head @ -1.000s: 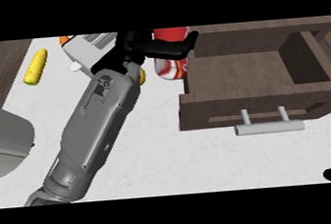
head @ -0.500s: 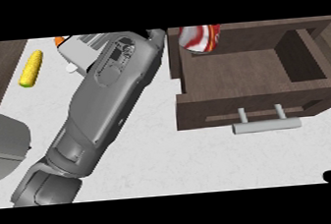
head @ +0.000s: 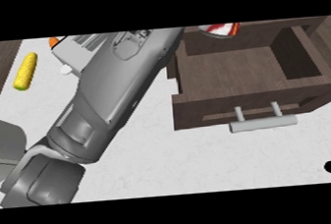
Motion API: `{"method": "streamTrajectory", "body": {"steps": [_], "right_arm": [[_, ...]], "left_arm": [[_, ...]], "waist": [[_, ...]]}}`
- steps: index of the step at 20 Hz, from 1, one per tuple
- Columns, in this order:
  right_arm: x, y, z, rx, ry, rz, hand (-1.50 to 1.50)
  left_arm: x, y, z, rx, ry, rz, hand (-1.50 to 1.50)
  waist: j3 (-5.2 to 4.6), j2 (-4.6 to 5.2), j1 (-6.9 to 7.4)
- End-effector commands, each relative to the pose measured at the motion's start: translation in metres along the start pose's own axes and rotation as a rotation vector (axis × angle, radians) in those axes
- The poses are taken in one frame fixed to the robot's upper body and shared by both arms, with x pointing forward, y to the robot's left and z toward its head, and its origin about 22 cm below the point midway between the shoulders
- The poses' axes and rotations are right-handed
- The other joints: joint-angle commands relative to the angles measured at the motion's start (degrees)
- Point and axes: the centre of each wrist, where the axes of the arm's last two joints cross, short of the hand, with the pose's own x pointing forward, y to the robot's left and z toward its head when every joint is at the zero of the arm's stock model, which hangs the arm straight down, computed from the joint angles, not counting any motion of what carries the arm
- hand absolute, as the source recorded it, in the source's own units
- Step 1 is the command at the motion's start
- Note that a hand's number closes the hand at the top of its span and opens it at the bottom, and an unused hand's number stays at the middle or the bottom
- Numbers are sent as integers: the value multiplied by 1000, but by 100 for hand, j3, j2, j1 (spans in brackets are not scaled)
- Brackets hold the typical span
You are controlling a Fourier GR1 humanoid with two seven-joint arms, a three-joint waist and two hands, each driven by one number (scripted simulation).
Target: Pick up the can, place it into the drawer and close the drawer
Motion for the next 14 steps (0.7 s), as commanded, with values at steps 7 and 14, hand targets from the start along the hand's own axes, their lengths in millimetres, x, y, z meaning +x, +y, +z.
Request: {"method": "streamTrajectory", "body": {"steps": [7, 14], "right_arm": [[-4, 1, -5, 43, -10, 14, -150], [-3, -2, -10, 73, -11, 1, -150]], "left_arm": [[-16, -5, -6, 94, -8, -76, 150], [-7, -10, -8, 196, 1, -84, -150]], "waist": [[12, 57, -231], [19, 87, -398]]}}
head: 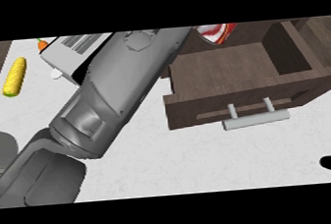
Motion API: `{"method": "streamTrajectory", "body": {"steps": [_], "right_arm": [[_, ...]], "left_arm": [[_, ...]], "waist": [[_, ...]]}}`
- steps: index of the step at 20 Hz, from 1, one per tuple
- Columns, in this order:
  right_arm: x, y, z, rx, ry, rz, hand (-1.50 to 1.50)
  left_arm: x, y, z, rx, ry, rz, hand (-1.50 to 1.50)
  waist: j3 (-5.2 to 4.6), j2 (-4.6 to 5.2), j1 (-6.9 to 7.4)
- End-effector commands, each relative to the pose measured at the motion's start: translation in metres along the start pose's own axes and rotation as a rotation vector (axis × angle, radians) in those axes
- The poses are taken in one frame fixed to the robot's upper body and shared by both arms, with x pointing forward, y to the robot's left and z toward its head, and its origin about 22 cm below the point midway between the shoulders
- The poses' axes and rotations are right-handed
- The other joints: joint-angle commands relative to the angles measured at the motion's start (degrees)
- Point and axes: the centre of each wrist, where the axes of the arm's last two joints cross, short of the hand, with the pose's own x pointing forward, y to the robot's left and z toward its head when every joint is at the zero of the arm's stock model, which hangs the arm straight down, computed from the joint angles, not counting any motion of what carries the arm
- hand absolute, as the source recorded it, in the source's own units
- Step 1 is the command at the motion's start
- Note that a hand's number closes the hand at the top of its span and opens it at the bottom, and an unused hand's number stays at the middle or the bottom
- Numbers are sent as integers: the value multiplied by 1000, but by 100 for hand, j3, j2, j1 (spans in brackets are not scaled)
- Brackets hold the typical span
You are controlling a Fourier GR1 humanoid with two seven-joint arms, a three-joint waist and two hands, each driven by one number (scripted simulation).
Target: Pick up the can, place it into the drawer and close the drawer
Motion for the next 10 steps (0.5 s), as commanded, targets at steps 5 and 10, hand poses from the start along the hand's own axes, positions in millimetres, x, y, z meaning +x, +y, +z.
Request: {"method": "streamTrajectory", "body": {"steps": [5, 10], "right_arm": [[13, 1, -12, 66, -52, 105, -150], [9, 7, -21, 106, -128, 201, -150]], "left_arm": [[-7, 0, -2, 70, -15, -4, -150], [7, -3, 0, 87, -11, 58, -150]], "waist": [[-1, 44, -74], [4, 62, -100]]}}
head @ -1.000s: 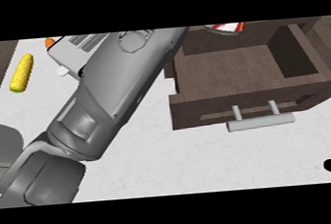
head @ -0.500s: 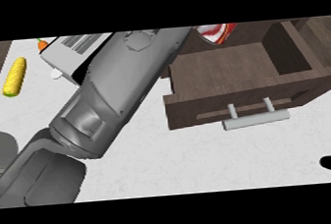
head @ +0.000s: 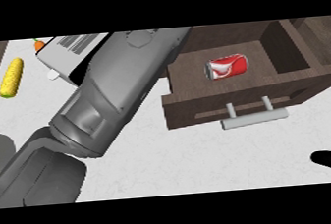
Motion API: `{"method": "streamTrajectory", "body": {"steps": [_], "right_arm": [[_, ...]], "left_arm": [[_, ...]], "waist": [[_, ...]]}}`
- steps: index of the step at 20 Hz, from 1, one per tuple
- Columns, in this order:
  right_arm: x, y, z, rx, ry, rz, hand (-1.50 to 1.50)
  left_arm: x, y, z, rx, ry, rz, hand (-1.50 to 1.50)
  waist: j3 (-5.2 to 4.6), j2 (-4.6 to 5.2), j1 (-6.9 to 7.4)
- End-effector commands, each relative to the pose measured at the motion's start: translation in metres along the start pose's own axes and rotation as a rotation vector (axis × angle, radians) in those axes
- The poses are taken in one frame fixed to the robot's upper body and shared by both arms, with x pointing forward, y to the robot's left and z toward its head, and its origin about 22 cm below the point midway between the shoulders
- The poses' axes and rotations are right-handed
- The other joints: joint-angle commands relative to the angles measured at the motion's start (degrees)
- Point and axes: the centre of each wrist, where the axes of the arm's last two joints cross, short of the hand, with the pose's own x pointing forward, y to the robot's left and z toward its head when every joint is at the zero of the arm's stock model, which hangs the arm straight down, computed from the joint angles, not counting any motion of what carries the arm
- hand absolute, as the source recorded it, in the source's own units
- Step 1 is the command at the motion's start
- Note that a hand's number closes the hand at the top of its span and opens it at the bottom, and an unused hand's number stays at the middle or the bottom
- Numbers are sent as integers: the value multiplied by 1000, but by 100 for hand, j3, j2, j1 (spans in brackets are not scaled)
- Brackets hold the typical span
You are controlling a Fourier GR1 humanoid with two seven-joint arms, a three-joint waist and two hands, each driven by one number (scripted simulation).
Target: Pick up the can, place it into the drawer and close the drawer
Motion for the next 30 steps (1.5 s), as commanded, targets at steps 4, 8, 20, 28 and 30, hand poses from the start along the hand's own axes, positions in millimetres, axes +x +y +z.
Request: {"method": "streamTrajectory", "body": {"steps": [4, 8, 20, 28, 30], "right_arm": [[-2, 13, -11, 74, -94, 212, -150], [-12, 19, -24, 105, -109, 354, -150], [-57, 89, -68, 211, -138, 658, -150], [-123, 125, -85, 263, -126, 835, -150], [-121, 129, -99, 256, -112, 859, -150]], "left_arm": [[2, 0, 0, 6, -1, 73, -150], [-4, 5, -3, -6, 12, 112, -150], [1, 14, -11, 1, -16, 61, -150], [10, 14, -9, -33, -3, 103, -150], [-3, 25, -12, -6, 11, 91, -150]], "waist": [[-3, 18, 44], [-7, 20, 230], [-15, -74, 556], [-14, -102, 704], [-19, -146, 730]]}}
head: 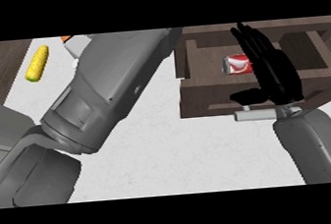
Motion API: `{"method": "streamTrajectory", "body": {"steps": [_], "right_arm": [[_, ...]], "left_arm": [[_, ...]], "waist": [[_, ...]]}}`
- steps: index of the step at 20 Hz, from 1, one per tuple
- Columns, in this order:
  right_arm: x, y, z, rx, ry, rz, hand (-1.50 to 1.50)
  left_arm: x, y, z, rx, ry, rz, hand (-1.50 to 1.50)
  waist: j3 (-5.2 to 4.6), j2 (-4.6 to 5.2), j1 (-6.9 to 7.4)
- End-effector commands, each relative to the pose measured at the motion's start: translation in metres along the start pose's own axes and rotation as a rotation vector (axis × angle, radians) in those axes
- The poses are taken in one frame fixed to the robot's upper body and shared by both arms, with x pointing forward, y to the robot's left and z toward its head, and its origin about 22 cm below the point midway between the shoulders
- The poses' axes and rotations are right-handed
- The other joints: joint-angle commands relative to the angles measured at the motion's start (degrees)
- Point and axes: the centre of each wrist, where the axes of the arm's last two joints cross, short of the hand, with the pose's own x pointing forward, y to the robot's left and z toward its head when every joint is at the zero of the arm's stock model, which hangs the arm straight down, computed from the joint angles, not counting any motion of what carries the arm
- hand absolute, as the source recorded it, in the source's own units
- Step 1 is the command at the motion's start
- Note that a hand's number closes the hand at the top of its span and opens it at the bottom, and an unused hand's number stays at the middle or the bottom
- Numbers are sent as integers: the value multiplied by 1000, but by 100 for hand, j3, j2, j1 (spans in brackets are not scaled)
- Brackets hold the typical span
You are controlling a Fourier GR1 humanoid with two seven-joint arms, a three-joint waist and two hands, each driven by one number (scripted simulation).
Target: Pick up the can, place it into the drawer and close the drawer
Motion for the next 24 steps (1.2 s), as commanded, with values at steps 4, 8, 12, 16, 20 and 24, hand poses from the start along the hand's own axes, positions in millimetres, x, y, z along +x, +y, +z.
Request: {"method": "streamTrajectory", "body": {"steps": [4, 8, 12, 16, 20, 24], "right_arm": [[-7, 43, -36, -3, 15, 91, -150], [-11, 54, -56, -61, 31, 136, -150], [-25, 56, -63, -149, 65, 156, -150], [-12, 62, -84, -165, 74, 184, -150], [-13, 53, -100, -209, 62, 205, -150], [1, 31, -127, -234, 67, 208, -150]], "left_arm": [[-14, 27, -8, 23, -5, -14, -150], [13, 38, -14, 46, -5, -12, -150], [5, 52, -15, 41, 6, -24, -150], [-4, 67, -16, 21, 25, -21, -150], [6, 76, -15, 40, 8, -17, -150], [-9, 86, -12, 24, 18, -26, -150]], "waist": [[-3, -30, 186], [-1, -22, 228], [-2, -54, 260], [-4, -28, 419], [-1, -13, 411], [-5, -10, 519]]}}
